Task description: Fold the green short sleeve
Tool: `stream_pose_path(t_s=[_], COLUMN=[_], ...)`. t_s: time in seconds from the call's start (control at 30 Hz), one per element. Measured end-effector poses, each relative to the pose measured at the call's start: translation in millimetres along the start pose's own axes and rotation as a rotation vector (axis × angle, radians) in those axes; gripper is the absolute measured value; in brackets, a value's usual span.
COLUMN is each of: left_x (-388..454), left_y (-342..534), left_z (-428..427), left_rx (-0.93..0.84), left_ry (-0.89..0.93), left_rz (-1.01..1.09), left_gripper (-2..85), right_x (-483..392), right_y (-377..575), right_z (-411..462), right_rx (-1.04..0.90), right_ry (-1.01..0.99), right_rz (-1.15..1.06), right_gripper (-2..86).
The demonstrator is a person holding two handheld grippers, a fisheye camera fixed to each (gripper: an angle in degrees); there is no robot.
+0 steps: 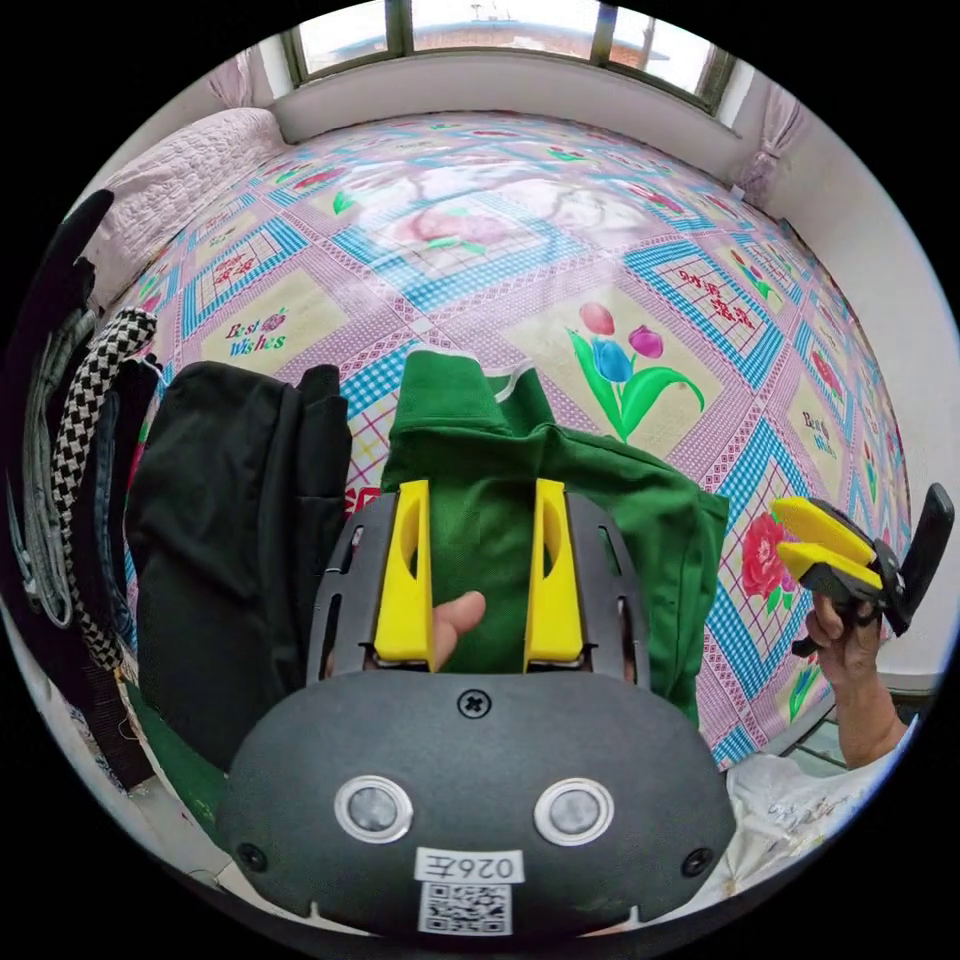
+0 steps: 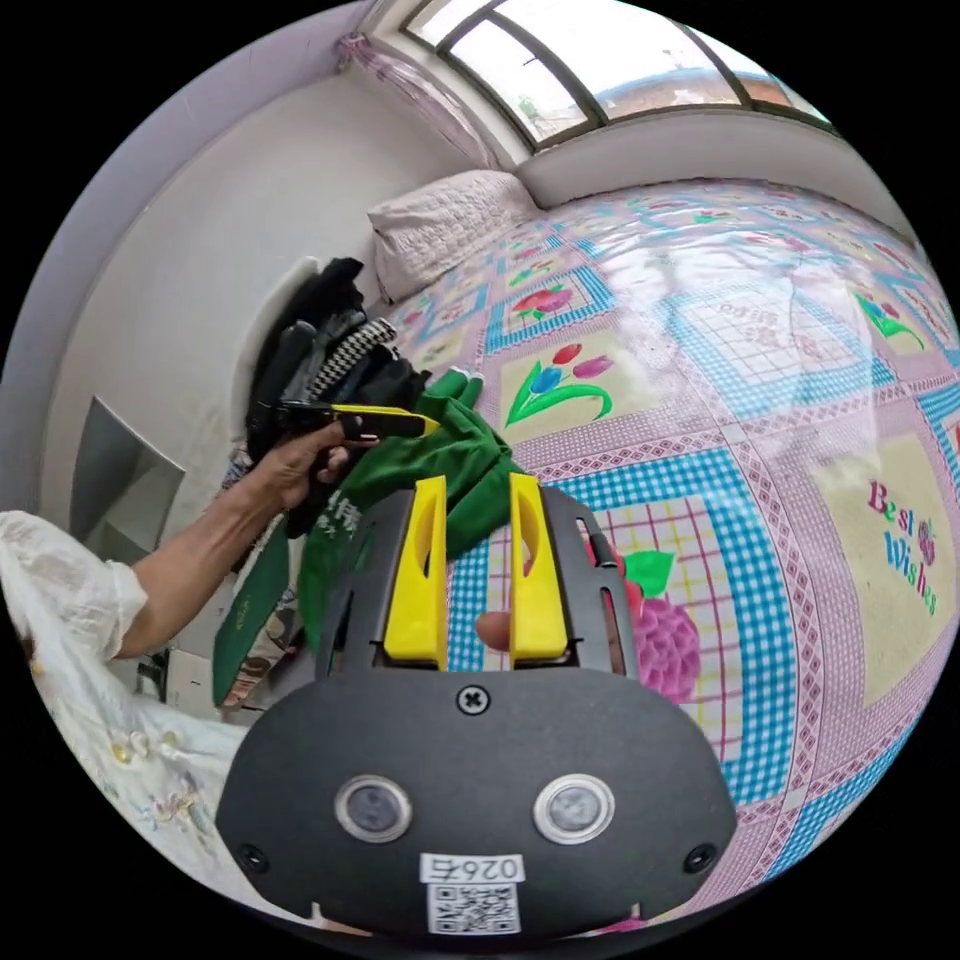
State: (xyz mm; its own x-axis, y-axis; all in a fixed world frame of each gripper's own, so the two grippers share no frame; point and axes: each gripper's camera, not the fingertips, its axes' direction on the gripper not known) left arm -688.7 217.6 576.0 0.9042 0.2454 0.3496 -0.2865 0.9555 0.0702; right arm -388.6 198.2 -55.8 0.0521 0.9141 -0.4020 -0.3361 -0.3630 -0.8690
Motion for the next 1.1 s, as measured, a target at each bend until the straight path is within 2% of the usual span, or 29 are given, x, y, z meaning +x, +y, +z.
stream_pose_path(t_s=[0.13, 0.23, 0.33, 0.37, 0.4, 0.5, 0.6, 0.77, 0.9, 1.1], left_x=[-3, -7, -11, -10, -6, 27, 93, 183, 212, 260], left_y=[-22, -35, -51, -58, -65, -80, -93, -106, -116, -122], left_z=[4, 3, 13, 21, 32, 51, 57, 44, 22, 11], left_rx=[0.024, 0.072, 0.083, 0.073, 0.058, 0.032, -0.016, -0.052, -0.015, -0.042], left_ry=[-0.004, 0.076, 0.359, 0.504, 0.658, 0.95, 1.103, 1.15, 1.06, 0.916], left_rz=[0.02, 0.011, 0.017, 0.03, 0.035, 0.063, 0.174, 0.371, 0.41, 0.378], left_gripper=[9.2, 3.6, 1.0, 0.5, 0.3, -0.1, 0.1, 1.2, 3.0, 9.1], right_x=[-3, 1, 20, 24, 34, 63, 91, 114, 121, 144], right_y=[-42, -57, -59, -58, -51, -20, 23, 86, 125, 171], right_z=[66, 70, 55, 48, 29, -36, -104, -211, -284, -357], right_rx=[-0.171, -0.167, -0.206, -0.2, -0.166, -0.059, 0.046, 0.173, 0.234, 0.37], right_ry=[0.136, 0.148, 0.097, 0.099, 0.107, 0.09, 0.122, 0.292, 0.404, 0.347], right_rz=[-0.052, -0.071, -0.022, -0.007, 0.027, 0.162, 0.321, 0.491, 0.523, 0.511], right_gripper=[7.1, 3.3, -0.6, -0.7, -1.0, -1.1, -1.2, -1.2, -1.2, -1.2])
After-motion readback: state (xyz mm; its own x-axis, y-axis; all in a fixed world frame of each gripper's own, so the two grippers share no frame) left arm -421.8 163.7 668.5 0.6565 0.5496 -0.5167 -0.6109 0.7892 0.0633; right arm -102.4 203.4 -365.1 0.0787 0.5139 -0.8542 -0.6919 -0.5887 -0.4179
